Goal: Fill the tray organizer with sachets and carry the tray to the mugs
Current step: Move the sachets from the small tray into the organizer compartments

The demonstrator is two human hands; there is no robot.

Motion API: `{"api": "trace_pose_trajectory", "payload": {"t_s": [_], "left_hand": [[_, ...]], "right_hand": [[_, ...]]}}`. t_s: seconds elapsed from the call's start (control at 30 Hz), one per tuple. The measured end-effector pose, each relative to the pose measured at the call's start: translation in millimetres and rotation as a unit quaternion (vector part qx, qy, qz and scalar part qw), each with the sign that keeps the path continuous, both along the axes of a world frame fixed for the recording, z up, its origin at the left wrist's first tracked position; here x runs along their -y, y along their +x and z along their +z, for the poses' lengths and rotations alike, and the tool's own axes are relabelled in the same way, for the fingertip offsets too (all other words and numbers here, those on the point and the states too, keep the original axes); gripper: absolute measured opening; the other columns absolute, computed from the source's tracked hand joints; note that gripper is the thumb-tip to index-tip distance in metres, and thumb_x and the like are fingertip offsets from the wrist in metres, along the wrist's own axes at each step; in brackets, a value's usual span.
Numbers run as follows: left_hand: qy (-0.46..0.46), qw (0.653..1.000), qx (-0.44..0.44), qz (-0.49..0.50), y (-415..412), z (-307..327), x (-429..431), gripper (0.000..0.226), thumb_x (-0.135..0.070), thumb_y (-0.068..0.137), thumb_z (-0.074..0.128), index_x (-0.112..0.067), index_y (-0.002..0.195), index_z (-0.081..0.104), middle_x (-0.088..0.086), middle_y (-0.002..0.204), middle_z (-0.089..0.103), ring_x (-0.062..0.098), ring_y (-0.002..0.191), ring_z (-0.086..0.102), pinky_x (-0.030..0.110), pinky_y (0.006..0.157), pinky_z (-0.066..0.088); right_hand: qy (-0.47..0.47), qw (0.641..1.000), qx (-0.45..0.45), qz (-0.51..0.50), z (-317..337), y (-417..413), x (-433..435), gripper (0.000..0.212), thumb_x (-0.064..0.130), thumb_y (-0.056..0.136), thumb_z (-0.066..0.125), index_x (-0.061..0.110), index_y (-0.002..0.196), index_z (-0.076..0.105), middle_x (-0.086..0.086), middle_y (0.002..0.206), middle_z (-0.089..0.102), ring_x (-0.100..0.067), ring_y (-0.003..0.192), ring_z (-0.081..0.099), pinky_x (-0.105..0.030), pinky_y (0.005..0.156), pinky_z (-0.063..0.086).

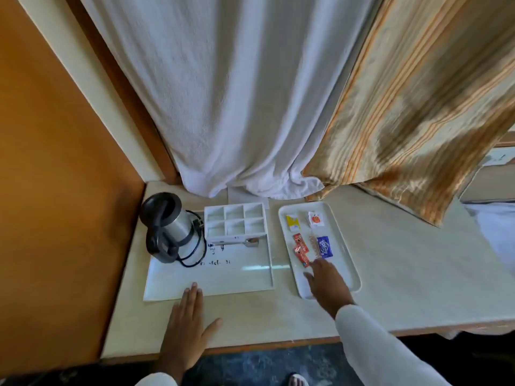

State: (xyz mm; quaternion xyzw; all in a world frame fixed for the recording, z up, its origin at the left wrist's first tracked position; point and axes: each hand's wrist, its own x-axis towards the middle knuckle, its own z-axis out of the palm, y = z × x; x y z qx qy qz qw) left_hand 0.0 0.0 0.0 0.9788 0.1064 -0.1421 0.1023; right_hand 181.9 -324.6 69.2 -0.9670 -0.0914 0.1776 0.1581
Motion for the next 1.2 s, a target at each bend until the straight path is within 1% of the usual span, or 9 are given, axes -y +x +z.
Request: {"api": "trace_pose_trajectory", "payload": {"t_s": [0.1,0.2,0.37,0.53,0.63,0.83,1.0,1.1,1.2], "left_hand": [[0.005,1.000,0.002,-0.003,-1.3,-2.9,-2.5,0.099,-0.078,0.092,0.018,-0.005,0.157,0.020,0.011,0.168,0.012,0.029,0.153,0.018,0.048,0.119,0.029],[0.021,1.000,0.005,-0.022,-1.9,-1.1,-2.5,0.096,-0.077,0.093,0.023,-0.006,0.157,0.021,0.012,0.168,0.014,0.029,0.152,0.021,0.041,0.123,0.013],[0.008,1.000,-0.002,-0.029,-2.6,3.5,-6.6,0.095,-0.076,0.093,0.030,-0.009,0.158,0.019,0.010,0.168,0.013,0.028,0.152,0.019,0.034,0.120,-0.003],[0.004,0.999,0.006,-0.032,-4.2,0.3,-5.9,0.096,-0.075,0.093,0.033,-0.009,0.159,0.015,0.010,0.169,0.009,0.025,0.153,0.010,0.035,0.121,-0.002],[0.000,1.000,0.006,-0.029,-4.1,-1.9,-3.8,0.097,-0.076,0.092,0.034,-0.008,0.159,0.015,0.011,0.169,0.009,0.028,0.154,0.014,0.038,0.121,0.000],[-0.008,1.000,0.015,-0.023,-3.9,-3.2,-1.9,0.098,-0.076,0.091,0.035,-0.006,0.157,0.021,0.012,0.168,0.015,0.030,0.152,0.020,0.039,0.121,0.004],[-0.006,1.000,0.024,-0.019,-4.0,-3.1,-1.5,0.098,-0.077,0.091,0.036,-0.007,0.157,0.022,0.012,0.168,0.016,0.030,0.152,0.020,0.041,0.121,0.006],[-0.004,0.999,0.024,-0.022,-4.5,-3.1,-2.0,0.097,-0.077,0.091,0.036,-0.007,0.157,0.023,0.011,0.168,0.017,0.029,0.152,0.021,0.042,0.120,0.007],[-0.007,0.999,0.029,-0.023,-5.0,-2.5,-2.4,0.094,-0.075,0.092,0.035,-0.006,0.156,0.028,0.012,0.167,0.021,0.030,0.151,0.024,0.043,0.120,0.011]], "right_hand": [[0.042,0.998,0.036,-0.018,7.2,34.6,-18.0,0.024,0.029,0.097,0.062,0.011,0.112,0.068,-0.012,0.132,0.062,-0.030,0.118,0.063,-0.035,0.091,0.051],[0.008,1.000,0.017,-0.009,18.9,63.7,-38.4,0.006,0.014,0.090,0.061,0.010,0.090,0.066,-0.016,0.101,0.068,-0.034,0.099,0.067,-0.031,0.074,0.046],[-0.063,0.998,-0.004,0.018,13.3,87.8,-49.2,0.026,0.021,0.096,0.062,0.002,0.113,0.064,-0.017,0.114,0.068,-0.032,0.111,0.065,-0.035,0.092,0.050],[-0.070,0.997,-0.022,-0.008,6.0,93.1,-51.4,0.017,0.015,0.096,0.059,0.007,0.108,0.067,-0.015,0.109,0.071,-0.032,0.102,0.069,-0.036,0.082,0.054],[-0.026,0.996,-0.034,-0.083,7.0,91.7,-50.5,0.014,0.017,0.094,0.060,0.011,0.103,0.068,-0.012,0.097,0.069,-0.032,0.084,0.069,-0.033,0.068,0.053],[0.075,0.987,-0.069,-0.126,32.3,105.2,-54.7,0.012,0.027,0.079,0.079,0.017,0.073,0.079,-0.005,0.069,0.076,-0.022,0.073,0.072,-0.035,0.077,0.059],[0.267,0.948,-0.065,-0.159,67.8,129.8,-104.9,0.008,0.019,0.075,0.086,0.017,0.076,0.078,0.000,0.070,0.076,-0.017,0.066,0.068,-0.030,0.067,0.055],[0.352,0.906,-0.083,-0.221,60.8,145.1,-131.1,0.010,0.014,0.074,0.086,0.015,0.074,0.076,-0.006,0.072,0.078,-0.028,0.076,0.078,-0.041,0.078,0.065],[0.368,0.887,-0.080,-0.268,45.9,153.9,-143.7,0.010,0.011,0.075,0.084,0.011,0.074,0.074,-0.005,0.073,0.079,-0.024,0.077,0.079,-0.045,0.081,0.064]]}}
